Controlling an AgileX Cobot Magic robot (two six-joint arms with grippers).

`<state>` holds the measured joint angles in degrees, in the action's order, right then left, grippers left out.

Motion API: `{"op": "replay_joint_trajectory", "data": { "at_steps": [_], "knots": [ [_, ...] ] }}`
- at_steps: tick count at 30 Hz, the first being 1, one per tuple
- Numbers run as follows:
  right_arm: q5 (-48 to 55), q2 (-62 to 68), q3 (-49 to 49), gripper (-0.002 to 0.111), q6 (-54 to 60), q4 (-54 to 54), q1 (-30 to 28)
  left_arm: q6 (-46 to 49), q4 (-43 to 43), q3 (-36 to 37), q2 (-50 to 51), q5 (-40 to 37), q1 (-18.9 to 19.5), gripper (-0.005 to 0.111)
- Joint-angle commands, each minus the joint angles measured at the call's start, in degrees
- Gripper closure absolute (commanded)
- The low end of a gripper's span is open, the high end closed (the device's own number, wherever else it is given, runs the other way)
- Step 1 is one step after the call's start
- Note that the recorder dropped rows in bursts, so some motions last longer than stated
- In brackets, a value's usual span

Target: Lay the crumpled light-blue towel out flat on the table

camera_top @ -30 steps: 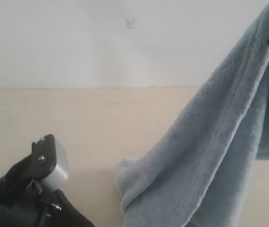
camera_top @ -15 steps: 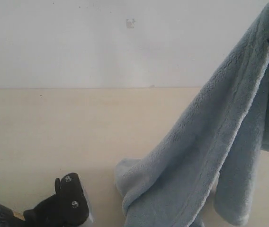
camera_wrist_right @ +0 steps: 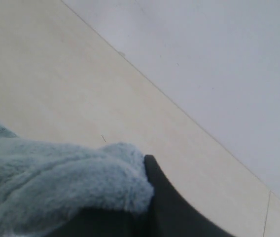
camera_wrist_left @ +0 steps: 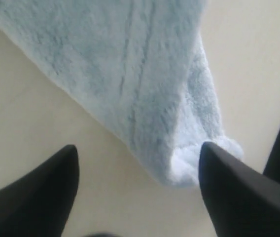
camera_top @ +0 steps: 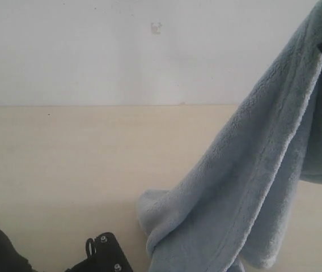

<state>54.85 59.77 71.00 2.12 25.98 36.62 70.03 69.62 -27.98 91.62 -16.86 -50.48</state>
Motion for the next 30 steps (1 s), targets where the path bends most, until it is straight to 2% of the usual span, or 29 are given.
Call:
{"op": "replay_joint_trajectory", "data": {
  "at_steps": [1,7,9,11,16,18,23,26,30],
  "knots": [
    [-1.0,-0.5,0.6,0.108,-0.3,-0.1,-0.1,1.2,5.5,-1.4,0.5,3.7,-0.4,0.041],
    [-0.9,-0.5,0.6,0.108,-0.3,-0.1,-0.1,2.1,5.5,-1.9,3.7,5.0,-0.4,0.042],
    [-0.9,-0.5,0.6,0.108,-0.3,-0.1,-0.1,2.1,5.5,-1.9,4.9,5.1,-0.4,0.046],
    [-0.9,-0.5,0.6,0.108,-0.3,-0.1,-0.1,2.1,5.5,-1.9,6.1,5.5,-0.4,0.056],
    [-0.8,-0.5,0.6,0.108,-0.3,-0.1,-0.1,2.1,5.5,-2.0,5.8,6.6,-0.4,0.093],
    [-0.6,-0.5,0.6,0.108,-0.3,-0.1,-0.1,2.0,5.5,-2.0,4.6,7.0,-0.4,0.103],
    [2.3,-0.8,0.6,0.108,-0.3,1.5,-0.1,1.3,4.4,-1.8,-2.8,8.5,-0.4,0.103],
    [5.3,-1.4,0.6,0.108,-0.3,4.8,-0.1,1.1,2.9,-1.3,-9.6,12.0,-0.2,0.103],
    [9.8,-4.0,0.6,0.108,-1.0,7.6,-0.1,1.1,2.9,0.2,-20.3,14.9,2.5,0.103]
  ]
}}
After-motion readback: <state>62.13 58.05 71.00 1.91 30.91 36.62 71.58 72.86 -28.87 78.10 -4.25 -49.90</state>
